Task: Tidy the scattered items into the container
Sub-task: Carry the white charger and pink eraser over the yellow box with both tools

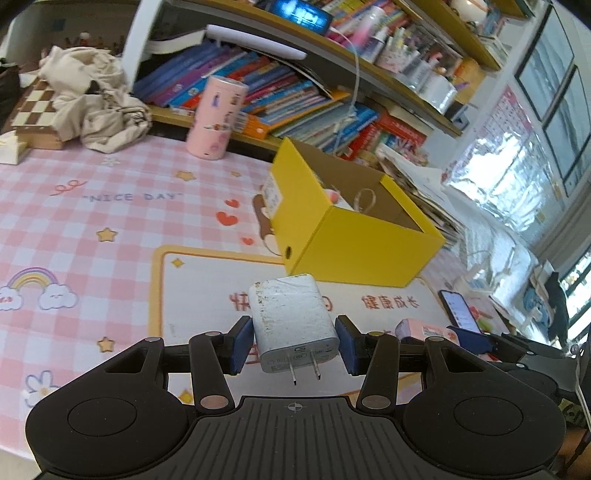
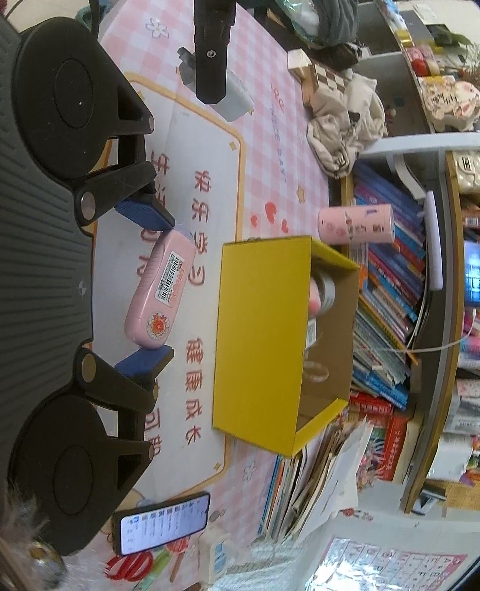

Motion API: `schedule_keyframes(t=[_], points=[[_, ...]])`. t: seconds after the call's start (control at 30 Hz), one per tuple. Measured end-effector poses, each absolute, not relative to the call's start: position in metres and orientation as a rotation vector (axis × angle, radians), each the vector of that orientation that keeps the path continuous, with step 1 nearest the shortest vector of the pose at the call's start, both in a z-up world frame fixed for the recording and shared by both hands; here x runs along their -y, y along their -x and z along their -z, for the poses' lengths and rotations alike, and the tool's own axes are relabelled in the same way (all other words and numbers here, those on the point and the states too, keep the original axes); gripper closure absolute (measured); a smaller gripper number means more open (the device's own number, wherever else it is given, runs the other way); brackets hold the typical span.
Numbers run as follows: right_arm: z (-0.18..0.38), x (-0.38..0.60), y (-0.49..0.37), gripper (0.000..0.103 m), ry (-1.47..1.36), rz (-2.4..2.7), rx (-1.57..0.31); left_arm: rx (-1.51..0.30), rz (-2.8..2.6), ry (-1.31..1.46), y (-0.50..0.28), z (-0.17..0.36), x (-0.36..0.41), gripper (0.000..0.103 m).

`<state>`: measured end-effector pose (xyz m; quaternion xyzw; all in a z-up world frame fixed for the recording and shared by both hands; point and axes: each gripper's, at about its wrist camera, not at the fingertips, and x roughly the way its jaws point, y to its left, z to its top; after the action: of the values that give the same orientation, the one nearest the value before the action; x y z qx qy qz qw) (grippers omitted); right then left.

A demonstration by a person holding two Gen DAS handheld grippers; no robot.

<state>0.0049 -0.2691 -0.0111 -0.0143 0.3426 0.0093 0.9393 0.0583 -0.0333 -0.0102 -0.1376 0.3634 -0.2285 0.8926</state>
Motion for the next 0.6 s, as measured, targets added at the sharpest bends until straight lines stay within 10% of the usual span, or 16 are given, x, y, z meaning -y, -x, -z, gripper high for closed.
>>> schedule_keyframes(t=[0.6], points=[[0.011, 0.327, -0.002, 0.037, -0.018, 0.077, -0.697, -0.769, 0.568, 0.225, -0.077, 0.009, 0.098, 0.056]])
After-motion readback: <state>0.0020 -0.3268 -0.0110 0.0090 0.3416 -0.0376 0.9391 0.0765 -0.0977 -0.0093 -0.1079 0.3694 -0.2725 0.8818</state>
